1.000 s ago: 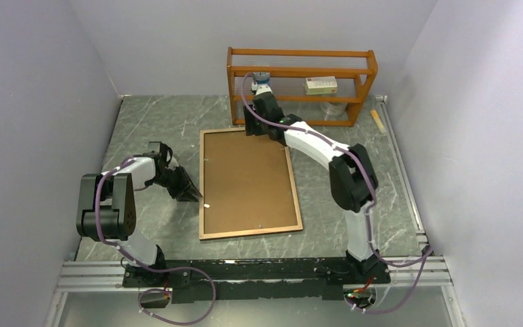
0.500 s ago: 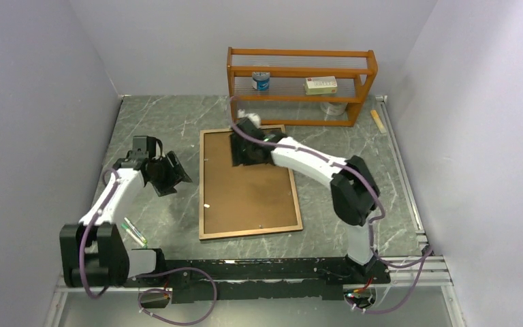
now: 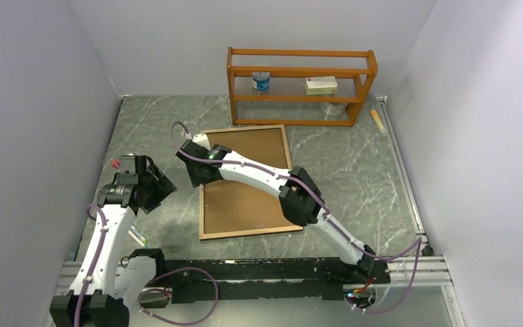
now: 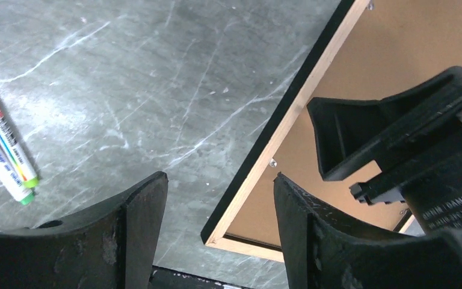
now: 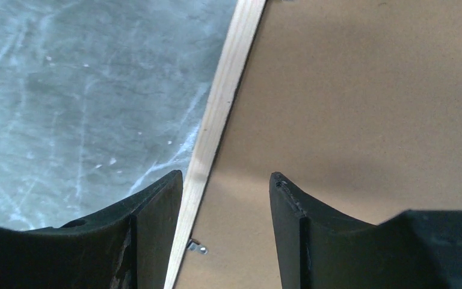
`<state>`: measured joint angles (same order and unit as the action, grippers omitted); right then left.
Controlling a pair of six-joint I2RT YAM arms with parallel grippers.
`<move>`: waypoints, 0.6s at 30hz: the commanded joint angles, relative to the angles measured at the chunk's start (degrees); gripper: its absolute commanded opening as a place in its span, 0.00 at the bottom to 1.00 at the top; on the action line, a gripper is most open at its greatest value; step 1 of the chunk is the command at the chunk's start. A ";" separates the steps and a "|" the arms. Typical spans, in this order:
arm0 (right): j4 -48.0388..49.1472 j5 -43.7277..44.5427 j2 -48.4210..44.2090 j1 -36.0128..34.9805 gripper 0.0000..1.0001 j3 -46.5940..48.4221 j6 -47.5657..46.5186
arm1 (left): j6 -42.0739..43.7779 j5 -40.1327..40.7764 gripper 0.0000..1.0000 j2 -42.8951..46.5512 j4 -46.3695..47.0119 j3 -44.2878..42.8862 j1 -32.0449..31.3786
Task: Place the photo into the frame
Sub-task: Turn over the photo frame at the center of the board.
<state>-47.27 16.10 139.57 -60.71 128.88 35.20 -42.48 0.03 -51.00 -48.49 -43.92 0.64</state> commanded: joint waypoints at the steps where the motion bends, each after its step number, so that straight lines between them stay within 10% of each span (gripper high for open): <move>1: -3.46 3.65 1.38 -0.98 0.58 3.11 0.61 | -4.92 5.19 0.70 3.20 -4.35 -0.39 -0.08; 18: -7.29 8.81 6.84 -3.81 0.55 6.70 -2.73 | -5.33 4.41 0.72 2.75 -5.12 -0.38 -0.05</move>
<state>-51.62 22.41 146.26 -64.47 133.86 33.01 -46.46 3.51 -48.38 -53.47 -43.92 0.64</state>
